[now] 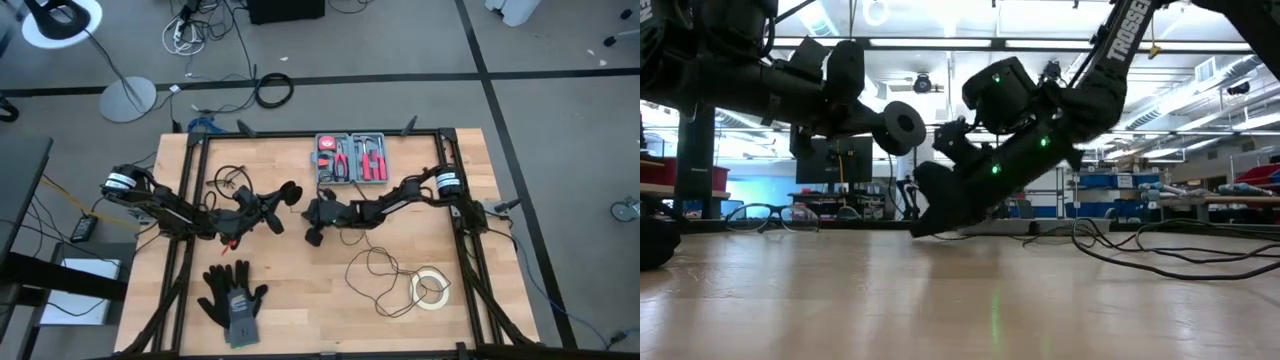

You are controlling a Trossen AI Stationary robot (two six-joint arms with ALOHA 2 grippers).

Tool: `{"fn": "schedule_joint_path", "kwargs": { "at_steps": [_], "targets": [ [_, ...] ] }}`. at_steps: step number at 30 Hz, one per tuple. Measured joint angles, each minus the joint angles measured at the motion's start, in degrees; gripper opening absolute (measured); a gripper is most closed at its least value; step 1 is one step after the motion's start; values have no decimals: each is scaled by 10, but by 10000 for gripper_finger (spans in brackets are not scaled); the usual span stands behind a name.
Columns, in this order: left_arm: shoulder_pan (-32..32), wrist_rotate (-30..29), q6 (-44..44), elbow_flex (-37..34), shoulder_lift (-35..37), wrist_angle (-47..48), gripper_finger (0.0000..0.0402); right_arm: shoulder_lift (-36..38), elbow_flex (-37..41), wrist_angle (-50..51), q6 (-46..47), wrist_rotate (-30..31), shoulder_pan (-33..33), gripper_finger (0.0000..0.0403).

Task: Coil cords
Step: Coil the black wire onto the black spool

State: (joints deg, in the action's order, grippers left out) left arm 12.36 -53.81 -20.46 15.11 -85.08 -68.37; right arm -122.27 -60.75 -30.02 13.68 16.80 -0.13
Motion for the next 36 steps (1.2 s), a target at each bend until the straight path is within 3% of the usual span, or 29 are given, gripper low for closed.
{"fn": "schedule_joint_path", "kwargs": {
  "at_steps": [8,13,19,23,29,36],
  "targets": [
    [0,10,23,0,0,7,0,142,0,275,15,68,-20,4],
    [0,13,38,0,0,14,0,228,0,325,15,72,-32,2],
    [0,25,39,0,0,19,0,285,0,233,-17,73,-34,1],
    [-3,27,38,0,0,21,0,285,0,143,-30,23,-30,1],
    [-15,32,25,0,0,23,0,235,-1,45,-32,-23,0,1],
    [-19,40,4,0,0,23,0,133,-76,51,-80,-74,23,0]
  ]
}}
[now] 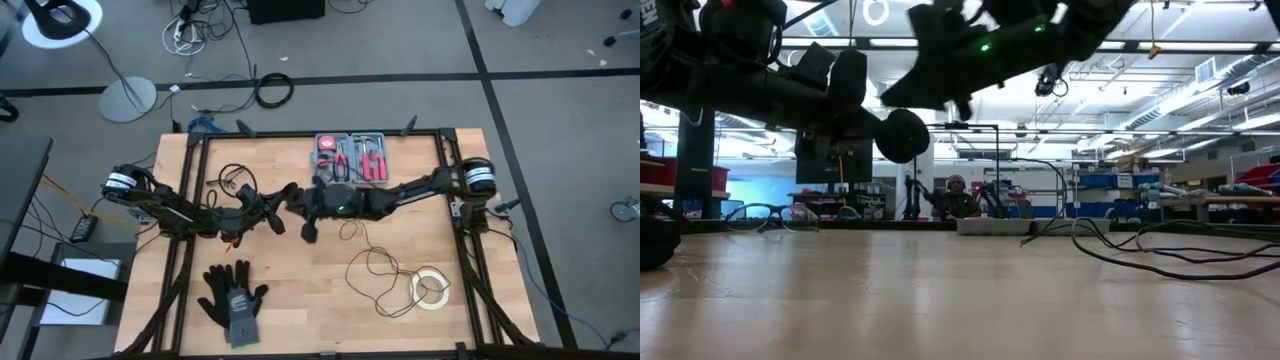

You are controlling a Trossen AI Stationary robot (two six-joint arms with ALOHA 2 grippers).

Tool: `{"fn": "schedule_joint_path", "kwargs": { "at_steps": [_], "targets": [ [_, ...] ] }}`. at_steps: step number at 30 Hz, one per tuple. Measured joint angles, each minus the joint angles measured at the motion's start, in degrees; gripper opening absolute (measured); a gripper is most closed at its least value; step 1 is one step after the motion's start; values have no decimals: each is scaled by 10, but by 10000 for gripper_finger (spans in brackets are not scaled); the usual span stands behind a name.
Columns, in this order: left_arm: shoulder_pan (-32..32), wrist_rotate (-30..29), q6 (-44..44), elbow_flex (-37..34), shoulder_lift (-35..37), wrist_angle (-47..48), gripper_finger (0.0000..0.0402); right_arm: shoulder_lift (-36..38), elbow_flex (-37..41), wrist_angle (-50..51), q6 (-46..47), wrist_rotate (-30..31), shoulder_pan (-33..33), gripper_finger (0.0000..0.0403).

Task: Coil cords
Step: Coil the black wire onto the black spool

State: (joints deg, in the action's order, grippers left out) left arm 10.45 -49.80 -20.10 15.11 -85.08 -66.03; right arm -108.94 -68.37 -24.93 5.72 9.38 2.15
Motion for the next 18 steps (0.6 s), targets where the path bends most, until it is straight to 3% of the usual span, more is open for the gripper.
{"fn": "schedule_joint_path", "kwargs": {
  "at_steps": [7,18],
  "targets": [
    [1,2,-14,0,0,-5,0,-64,-48,137,49,-3,-2,0],
    [1,-2,-13,0,-1,-16,0,-61,51,172,126,-16,-3,41]
  ]
}}
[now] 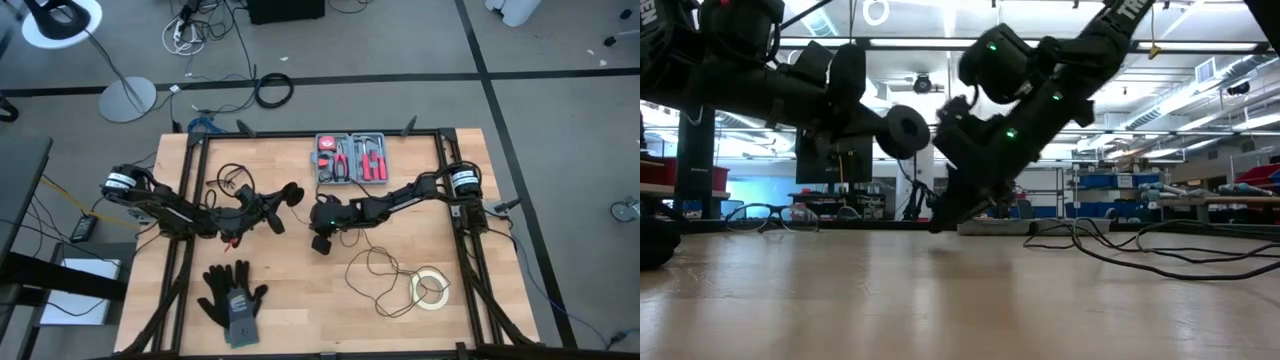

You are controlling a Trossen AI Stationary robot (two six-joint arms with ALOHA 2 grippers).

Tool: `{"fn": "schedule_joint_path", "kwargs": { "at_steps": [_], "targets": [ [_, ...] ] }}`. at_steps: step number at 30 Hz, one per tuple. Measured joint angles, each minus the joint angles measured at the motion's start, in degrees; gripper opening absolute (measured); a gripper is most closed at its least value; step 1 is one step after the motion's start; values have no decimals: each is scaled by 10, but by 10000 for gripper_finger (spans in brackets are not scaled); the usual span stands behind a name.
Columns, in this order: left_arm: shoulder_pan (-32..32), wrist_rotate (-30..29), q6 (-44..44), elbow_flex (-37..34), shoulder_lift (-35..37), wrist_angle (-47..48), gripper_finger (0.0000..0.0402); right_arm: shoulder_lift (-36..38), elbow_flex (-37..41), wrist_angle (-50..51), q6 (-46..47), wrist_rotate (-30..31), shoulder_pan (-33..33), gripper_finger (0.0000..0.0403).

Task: Coil cords
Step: Coil the black wire onto the black spool

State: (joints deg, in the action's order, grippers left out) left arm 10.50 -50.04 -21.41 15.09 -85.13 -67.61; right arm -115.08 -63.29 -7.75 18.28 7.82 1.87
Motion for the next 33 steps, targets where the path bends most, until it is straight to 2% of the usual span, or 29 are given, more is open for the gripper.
{"fn": "schedule_joint_path", "kwargs": {
  "at_steps": [7,11,17,21,27,33],
  "targets": [
    [0,1,2,-1,0,0,0,31,108,-99,64,6,6,48],
    [0,1,0,-10,0,-3,0,94,191,-134,77,12,7,44],
    [0,1,-13,-16,0,-5,0,219,301,-160,93,68,7,40],
    [0,2,-4,-16,0,-23,0,259,346,-258,93,102,7,41],
    [0,8,4,-16,1,-38,0,202,341,-436,32,106,10,44],
    [0,13,5,-16,1,-38,0,92,271,-500,-26,105,16,54]
  ]
}}
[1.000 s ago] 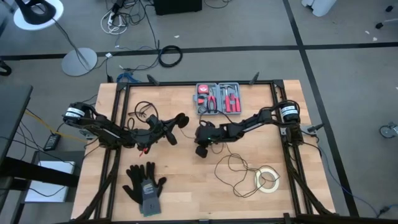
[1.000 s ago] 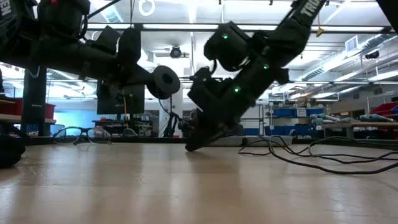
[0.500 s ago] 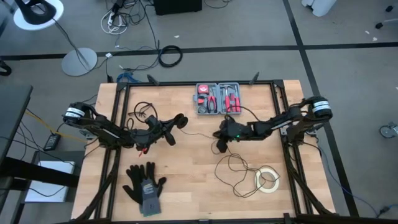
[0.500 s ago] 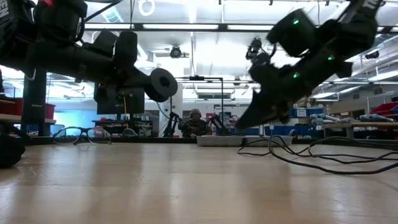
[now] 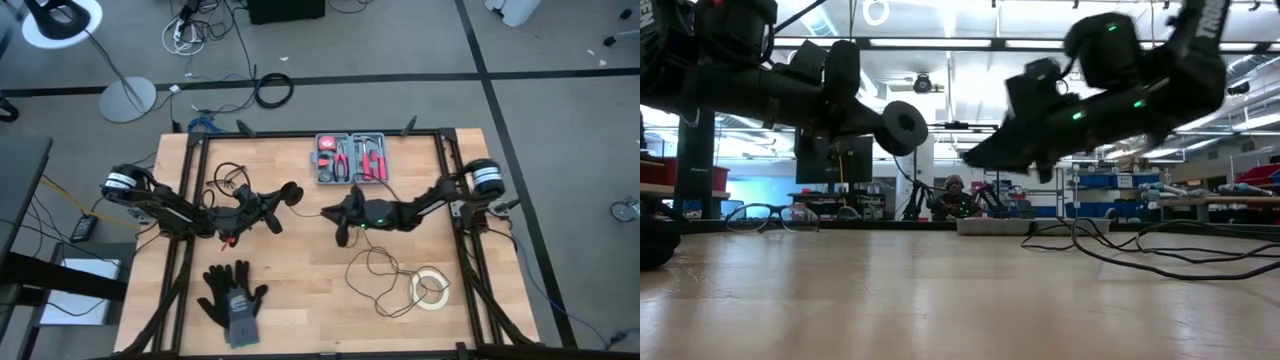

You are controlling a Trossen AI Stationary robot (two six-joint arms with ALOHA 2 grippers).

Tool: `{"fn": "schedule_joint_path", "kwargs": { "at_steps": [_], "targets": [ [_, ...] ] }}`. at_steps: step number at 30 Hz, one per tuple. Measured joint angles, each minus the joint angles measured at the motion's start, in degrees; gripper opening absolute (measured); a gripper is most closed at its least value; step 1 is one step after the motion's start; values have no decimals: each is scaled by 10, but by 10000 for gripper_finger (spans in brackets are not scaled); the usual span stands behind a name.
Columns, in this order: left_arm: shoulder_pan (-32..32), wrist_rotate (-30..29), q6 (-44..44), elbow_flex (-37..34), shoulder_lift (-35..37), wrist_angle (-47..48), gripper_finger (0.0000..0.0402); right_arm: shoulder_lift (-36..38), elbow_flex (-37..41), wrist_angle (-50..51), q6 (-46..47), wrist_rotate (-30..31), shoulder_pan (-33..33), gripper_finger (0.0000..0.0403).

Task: Coil cords
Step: Coil the black wire onto the black spool

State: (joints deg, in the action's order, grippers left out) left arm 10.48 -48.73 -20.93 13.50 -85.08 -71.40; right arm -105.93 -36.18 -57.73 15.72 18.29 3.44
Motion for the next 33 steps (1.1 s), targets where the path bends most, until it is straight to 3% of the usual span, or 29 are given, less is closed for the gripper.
{"fn": "schedule_joint_path", "kwargs": {
  "at_steps": [8,33],
  "targets": [
    [0,9,-1,0,0,-3,0,-84,-87,1,-5,0,0,63],
    [0,15,-1,0,0,-8,0,-85,-98,4,-10,0,0,61]
  ]
}}
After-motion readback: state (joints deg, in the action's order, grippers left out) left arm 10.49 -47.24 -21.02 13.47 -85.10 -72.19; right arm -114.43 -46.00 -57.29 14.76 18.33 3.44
